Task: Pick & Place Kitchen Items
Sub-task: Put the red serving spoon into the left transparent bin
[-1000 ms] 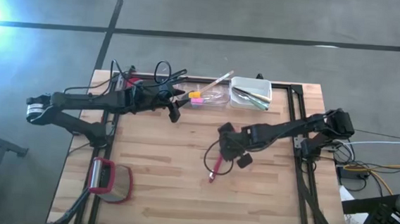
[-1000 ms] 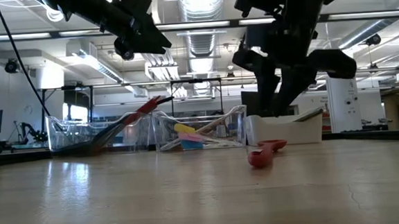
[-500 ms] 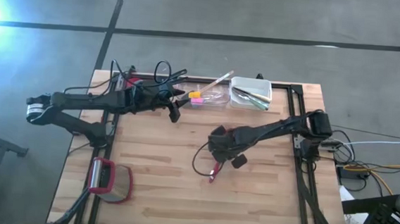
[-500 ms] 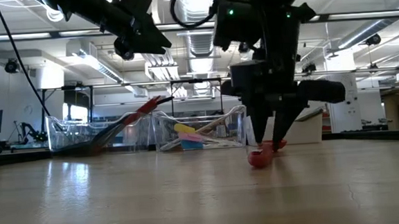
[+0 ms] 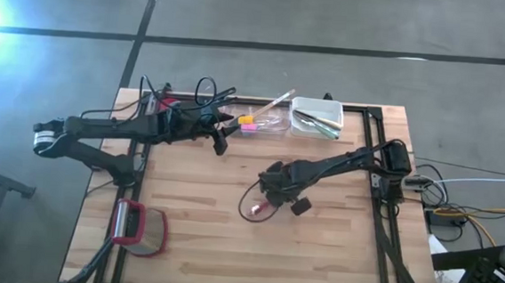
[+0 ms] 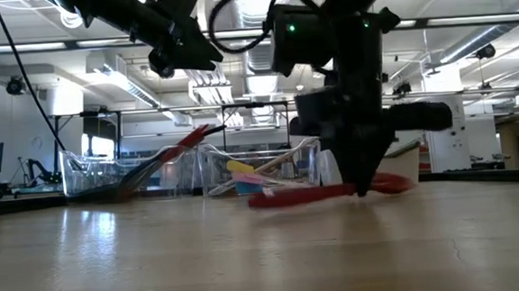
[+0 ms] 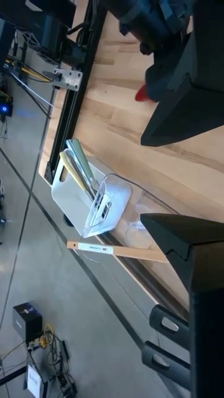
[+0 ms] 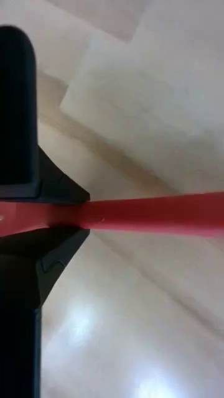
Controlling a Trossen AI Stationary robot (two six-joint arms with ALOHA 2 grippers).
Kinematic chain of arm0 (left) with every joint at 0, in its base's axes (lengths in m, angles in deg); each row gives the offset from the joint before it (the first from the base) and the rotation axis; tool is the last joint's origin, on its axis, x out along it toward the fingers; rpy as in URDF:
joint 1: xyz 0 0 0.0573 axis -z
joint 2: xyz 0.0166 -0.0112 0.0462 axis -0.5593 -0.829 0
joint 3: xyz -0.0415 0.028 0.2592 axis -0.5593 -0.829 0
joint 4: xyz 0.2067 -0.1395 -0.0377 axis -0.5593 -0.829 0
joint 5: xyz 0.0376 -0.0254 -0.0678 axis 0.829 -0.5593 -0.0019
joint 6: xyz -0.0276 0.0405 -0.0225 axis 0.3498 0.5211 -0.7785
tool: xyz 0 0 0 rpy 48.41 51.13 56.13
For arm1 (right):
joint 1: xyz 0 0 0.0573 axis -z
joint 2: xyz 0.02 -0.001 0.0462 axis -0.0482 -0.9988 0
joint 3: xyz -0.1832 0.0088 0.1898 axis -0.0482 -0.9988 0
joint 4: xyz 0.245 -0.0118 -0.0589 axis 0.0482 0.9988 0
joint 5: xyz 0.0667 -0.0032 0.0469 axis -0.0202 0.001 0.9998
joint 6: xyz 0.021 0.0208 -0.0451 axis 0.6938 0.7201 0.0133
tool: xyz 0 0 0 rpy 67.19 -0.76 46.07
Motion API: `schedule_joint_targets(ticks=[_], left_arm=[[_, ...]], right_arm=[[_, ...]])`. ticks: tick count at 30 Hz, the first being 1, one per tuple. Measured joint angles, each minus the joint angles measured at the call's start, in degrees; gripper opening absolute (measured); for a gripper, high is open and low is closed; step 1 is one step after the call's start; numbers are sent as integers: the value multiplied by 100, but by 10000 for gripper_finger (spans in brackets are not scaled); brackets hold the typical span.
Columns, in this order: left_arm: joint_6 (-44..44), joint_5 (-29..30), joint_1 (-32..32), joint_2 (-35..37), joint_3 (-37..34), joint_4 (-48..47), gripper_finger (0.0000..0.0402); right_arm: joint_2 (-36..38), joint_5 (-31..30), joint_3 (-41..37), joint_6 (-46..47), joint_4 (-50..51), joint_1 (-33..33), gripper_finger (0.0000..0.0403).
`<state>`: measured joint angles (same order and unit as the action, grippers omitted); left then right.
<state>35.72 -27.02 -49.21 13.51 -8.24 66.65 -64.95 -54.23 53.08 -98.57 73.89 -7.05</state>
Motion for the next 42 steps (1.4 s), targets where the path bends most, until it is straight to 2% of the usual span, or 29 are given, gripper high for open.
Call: schedule_joint_targets(ticks=[7,10,16,19,22,27,32,37,42], left_arm=[[102,-1,0,2,1,3,193],[105,-3,0,1,2,10,193],[153,-65,0,0,2,67,193],[175,-160,0,2,2,234,193],[237,-564,-4,2,2,514,193],[322,-1481,-4,2,2,1458,193],[341,-2555,0,2,36,2808,193],[461,-2642,12,-138,611,2106,193],[719,-3102,219,-644,1242,1502,193]], right_arm=[[897,275,517,1200,460,-54,34],[1535,313,543,1689,89,-146,34],[3018,253,-312,2157,-2290,-256,34],[3582,179,-1004,2135,-3922,-226,34],[3963,80,-1744,1962,-5661,-209,34],[4047,94,-2832,1867,-8166,-150,34],[3742,101,-3361,2078,-9633,11,34],[3329,158,-3305,2442,-9961,220,34],[2904,162,-2957,2537,-9920,374,34]])
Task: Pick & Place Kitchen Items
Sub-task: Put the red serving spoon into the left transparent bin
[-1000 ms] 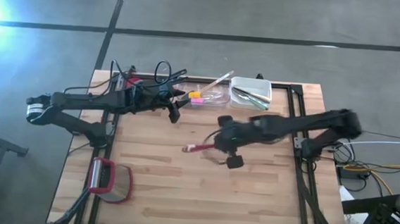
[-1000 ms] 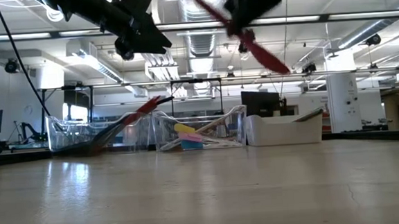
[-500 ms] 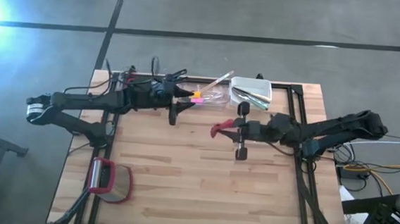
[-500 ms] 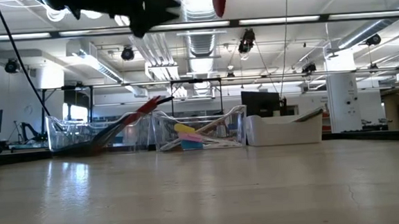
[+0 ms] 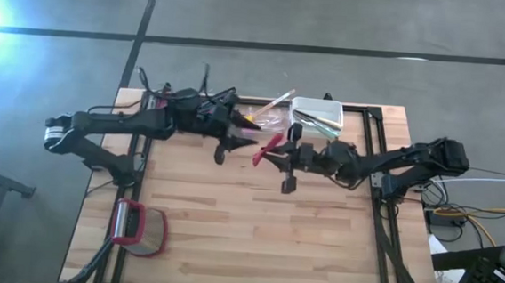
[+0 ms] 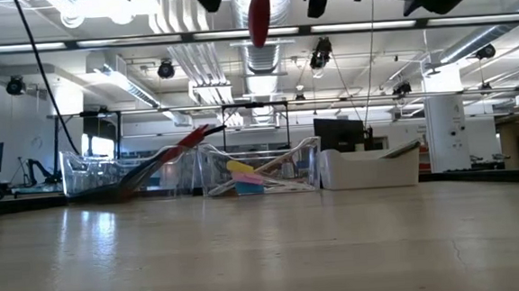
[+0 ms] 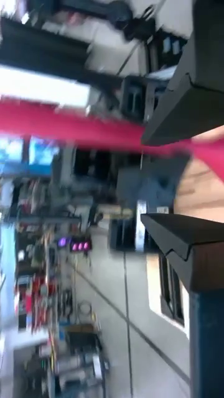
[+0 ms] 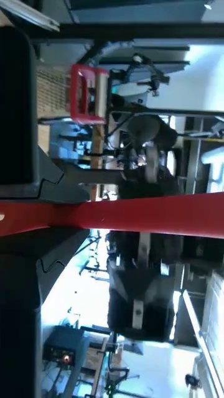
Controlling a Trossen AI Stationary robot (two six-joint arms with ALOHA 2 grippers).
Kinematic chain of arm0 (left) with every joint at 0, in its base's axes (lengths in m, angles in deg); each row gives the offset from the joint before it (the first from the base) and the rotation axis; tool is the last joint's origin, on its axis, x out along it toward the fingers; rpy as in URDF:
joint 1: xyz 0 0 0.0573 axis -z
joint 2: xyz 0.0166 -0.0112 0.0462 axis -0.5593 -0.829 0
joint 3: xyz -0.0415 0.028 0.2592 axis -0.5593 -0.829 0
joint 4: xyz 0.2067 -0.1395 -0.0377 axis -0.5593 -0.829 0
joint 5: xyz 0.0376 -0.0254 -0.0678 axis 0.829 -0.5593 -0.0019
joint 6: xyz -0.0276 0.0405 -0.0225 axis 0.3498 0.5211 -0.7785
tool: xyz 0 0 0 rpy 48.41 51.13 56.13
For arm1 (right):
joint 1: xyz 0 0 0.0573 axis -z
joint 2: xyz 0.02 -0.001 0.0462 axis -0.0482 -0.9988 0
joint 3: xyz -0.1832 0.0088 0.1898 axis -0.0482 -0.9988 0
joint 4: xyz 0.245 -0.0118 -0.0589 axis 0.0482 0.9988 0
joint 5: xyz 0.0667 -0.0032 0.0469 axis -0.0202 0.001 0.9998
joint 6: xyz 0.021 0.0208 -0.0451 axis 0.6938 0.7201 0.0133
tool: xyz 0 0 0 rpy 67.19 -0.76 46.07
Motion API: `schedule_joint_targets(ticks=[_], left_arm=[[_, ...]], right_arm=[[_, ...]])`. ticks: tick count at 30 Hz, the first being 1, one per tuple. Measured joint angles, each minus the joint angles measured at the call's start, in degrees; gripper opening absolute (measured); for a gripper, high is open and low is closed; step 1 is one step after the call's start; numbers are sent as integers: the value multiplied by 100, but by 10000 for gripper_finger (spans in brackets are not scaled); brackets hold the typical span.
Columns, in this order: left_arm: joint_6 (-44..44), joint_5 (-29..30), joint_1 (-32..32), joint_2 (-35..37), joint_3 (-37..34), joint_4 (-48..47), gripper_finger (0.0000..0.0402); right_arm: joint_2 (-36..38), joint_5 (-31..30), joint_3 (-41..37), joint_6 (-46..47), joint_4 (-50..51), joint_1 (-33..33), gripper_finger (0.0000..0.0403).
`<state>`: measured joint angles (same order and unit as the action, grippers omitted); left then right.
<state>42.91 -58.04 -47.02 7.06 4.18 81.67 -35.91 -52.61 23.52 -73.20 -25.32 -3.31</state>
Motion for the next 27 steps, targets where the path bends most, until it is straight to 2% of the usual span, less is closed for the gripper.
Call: schedule_joint_targets(ticks=[4,8,19,22,25,27], left_arm=[[444,-82,277,-283,429,-253,193],[642,-77,461,-502,785,-371,193],[855,36,463,-987,1447,-938,187],[997,234,465,-924,1506,-1105,149],[972,267,459,-814,1499,-1256,78],[944,270,456,-766,1499,-1375,72]], right_arm=[[-151,41,74,174,-1,148,34],[-159,342,74,417,-13,250,34],[-159,426,79,517,41,260,34],[-153,426,76,519,131,260,34],[-150,405,72,486,130,265,34],[-149,400,72,475,137,264,34]])
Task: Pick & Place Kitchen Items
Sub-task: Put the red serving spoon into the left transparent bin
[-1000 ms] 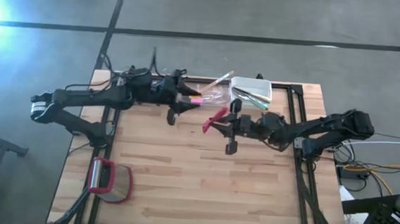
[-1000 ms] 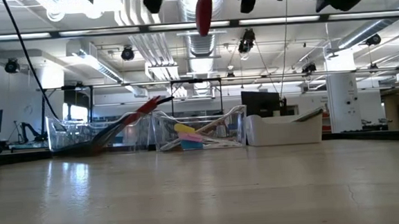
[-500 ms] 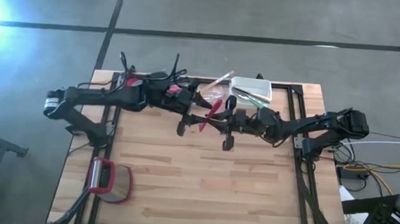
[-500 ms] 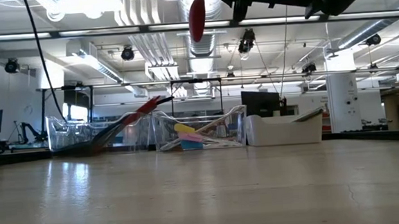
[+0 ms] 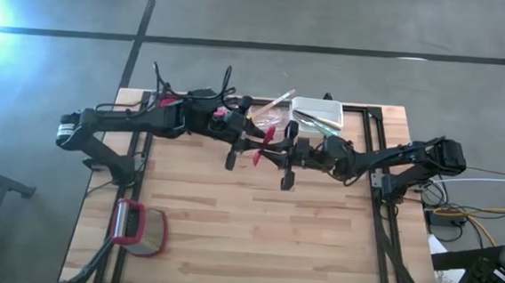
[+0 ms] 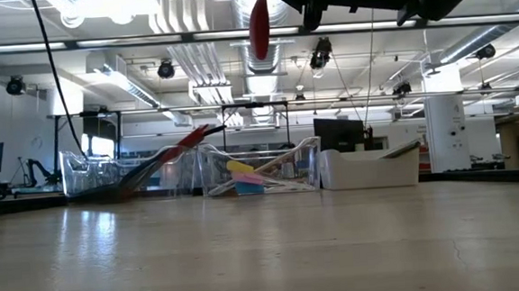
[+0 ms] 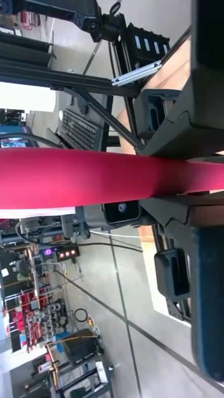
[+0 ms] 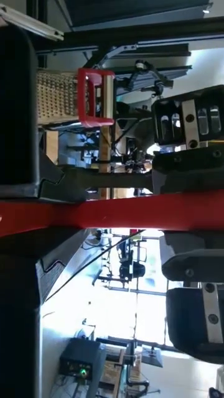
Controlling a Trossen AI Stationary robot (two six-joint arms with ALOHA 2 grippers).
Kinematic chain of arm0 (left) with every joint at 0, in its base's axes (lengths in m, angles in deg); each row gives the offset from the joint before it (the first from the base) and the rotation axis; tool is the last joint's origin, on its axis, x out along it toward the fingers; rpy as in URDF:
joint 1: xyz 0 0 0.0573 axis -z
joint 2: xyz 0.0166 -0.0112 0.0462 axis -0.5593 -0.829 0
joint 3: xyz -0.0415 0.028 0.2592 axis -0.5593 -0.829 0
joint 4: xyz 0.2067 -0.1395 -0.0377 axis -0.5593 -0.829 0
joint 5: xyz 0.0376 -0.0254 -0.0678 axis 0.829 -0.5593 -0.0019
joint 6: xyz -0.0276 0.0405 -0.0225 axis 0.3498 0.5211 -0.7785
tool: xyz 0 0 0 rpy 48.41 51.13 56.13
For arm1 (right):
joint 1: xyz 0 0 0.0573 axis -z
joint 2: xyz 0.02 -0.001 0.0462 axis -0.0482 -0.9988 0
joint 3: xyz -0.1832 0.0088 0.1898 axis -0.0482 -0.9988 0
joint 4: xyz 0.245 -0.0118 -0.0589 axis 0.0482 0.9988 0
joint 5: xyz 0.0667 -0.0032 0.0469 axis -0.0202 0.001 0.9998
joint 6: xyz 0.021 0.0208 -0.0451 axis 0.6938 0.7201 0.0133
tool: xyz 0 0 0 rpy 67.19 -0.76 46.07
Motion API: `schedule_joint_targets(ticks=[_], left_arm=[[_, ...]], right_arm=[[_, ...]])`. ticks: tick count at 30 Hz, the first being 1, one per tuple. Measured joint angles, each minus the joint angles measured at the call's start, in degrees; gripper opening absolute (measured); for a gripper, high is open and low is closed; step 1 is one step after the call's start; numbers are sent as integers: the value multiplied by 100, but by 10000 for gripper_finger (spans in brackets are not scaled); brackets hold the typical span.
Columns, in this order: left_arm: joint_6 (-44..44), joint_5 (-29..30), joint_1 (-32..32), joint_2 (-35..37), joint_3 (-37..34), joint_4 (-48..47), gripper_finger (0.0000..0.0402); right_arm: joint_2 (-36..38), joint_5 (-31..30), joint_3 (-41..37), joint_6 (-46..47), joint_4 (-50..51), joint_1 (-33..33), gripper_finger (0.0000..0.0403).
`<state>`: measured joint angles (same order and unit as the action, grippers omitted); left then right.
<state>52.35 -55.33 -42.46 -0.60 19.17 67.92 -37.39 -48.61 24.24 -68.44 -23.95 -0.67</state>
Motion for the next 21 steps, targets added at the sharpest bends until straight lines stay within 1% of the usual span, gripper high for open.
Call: schedule_joint_targets(ticks=[4,7,10,12,13,16,19,21], left_arm=[[-79,7,-3,20,26,-46,72],[-93,18,-9,22,110,-244,72],[15,76,-22,56,308,-757,72],[104,278,-33,112,474,-1238,72],[160,429,-44,137,571,-1486,72],[347,1159,-73,178,885,-2591,72],[540,2155,-160,182,1192,-3812,72],[598,2950,-320,196,1265,-4476,72]], right_arm=[[0,2,0,53,0,0,34],[26,7,0,291,60,-4,37],[205,11,-10,514,363,-4,79],[422,35,-11,519,673,-7,115],[545,51,-11,518,870,-11,132],[953,58,-9,600,1722,-11,172],[1355,43,-9,866,2569,-7,199],[1530,42,-9,1020,2996,-11,209]])
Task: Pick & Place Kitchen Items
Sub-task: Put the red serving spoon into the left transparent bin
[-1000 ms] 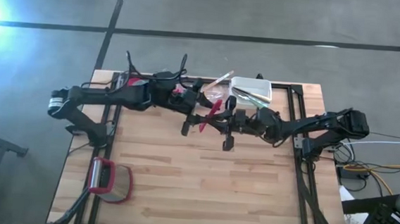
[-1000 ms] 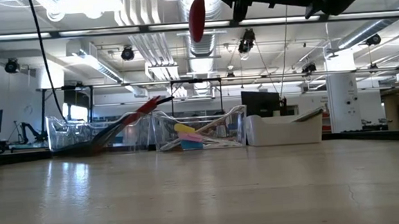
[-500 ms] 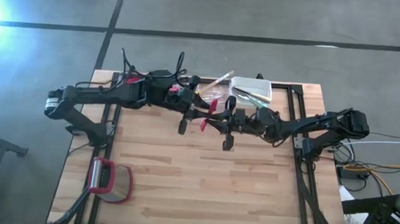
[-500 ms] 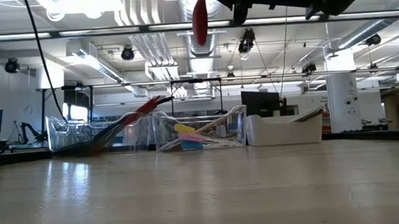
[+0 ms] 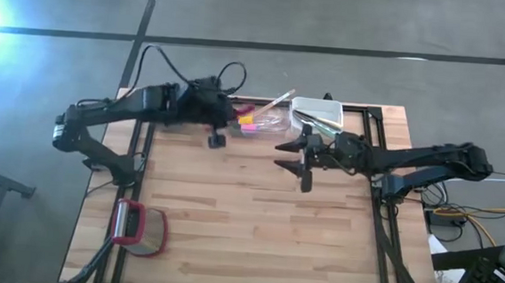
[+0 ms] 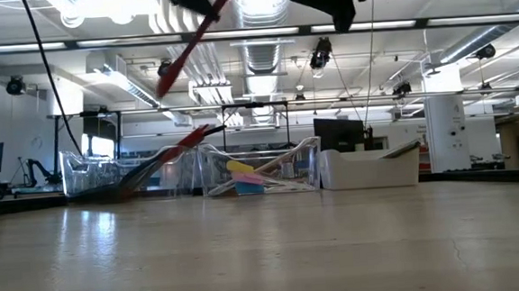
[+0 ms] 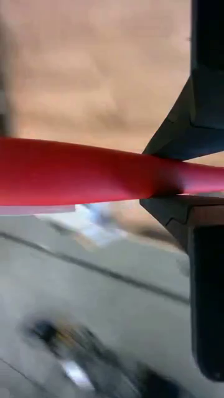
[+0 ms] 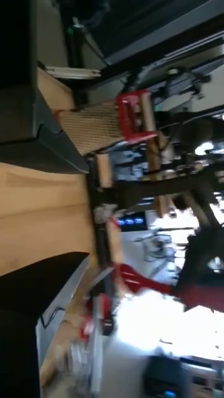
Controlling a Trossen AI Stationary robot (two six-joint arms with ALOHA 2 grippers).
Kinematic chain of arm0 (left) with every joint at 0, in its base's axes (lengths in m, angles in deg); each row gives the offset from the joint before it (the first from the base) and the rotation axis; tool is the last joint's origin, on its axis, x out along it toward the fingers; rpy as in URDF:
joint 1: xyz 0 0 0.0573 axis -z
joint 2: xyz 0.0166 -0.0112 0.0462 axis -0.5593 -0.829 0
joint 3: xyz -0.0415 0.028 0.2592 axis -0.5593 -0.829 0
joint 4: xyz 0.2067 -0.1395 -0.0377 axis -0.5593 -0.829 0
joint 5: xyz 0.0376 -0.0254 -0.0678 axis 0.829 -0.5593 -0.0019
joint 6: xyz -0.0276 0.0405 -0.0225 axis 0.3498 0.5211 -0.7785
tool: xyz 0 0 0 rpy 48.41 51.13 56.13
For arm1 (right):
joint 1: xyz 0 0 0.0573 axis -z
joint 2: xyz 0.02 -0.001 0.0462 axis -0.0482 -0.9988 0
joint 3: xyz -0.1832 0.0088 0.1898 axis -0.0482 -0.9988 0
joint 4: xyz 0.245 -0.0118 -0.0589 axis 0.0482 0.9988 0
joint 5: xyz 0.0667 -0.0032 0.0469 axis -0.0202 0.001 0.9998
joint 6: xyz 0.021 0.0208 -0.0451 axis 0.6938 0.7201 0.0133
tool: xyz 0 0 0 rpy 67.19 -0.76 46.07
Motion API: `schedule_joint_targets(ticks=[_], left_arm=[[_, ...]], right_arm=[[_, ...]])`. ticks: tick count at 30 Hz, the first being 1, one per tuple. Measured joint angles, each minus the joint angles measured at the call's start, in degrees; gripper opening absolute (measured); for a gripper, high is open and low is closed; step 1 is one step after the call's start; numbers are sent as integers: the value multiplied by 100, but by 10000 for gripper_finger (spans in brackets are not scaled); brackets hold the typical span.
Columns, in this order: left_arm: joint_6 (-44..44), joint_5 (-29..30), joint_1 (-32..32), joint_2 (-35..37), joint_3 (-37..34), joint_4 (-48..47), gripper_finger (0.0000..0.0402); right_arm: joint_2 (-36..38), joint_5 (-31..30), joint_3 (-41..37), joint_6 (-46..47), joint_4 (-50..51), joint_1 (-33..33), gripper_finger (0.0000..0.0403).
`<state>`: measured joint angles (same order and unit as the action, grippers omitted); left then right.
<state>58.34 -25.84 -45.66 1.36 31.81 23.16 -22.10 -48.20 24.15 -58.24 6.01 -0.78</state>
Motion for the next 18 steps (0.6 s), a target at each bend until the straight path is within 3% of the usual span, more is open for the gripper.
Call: schedule_joint_targets(ticks=[3,7,18], left_arm=[[31,499,-436,-4,-102,-505,72],[214,-36,-1076,-10,-411,-480,72],[570,-693,-2529,132,-1584,-233,72]], right_arm=[[102,0,0,152,391,0,216],[47,-16,0,161,395,2,218],[-116,-20,-78,175,642,-24,219]])
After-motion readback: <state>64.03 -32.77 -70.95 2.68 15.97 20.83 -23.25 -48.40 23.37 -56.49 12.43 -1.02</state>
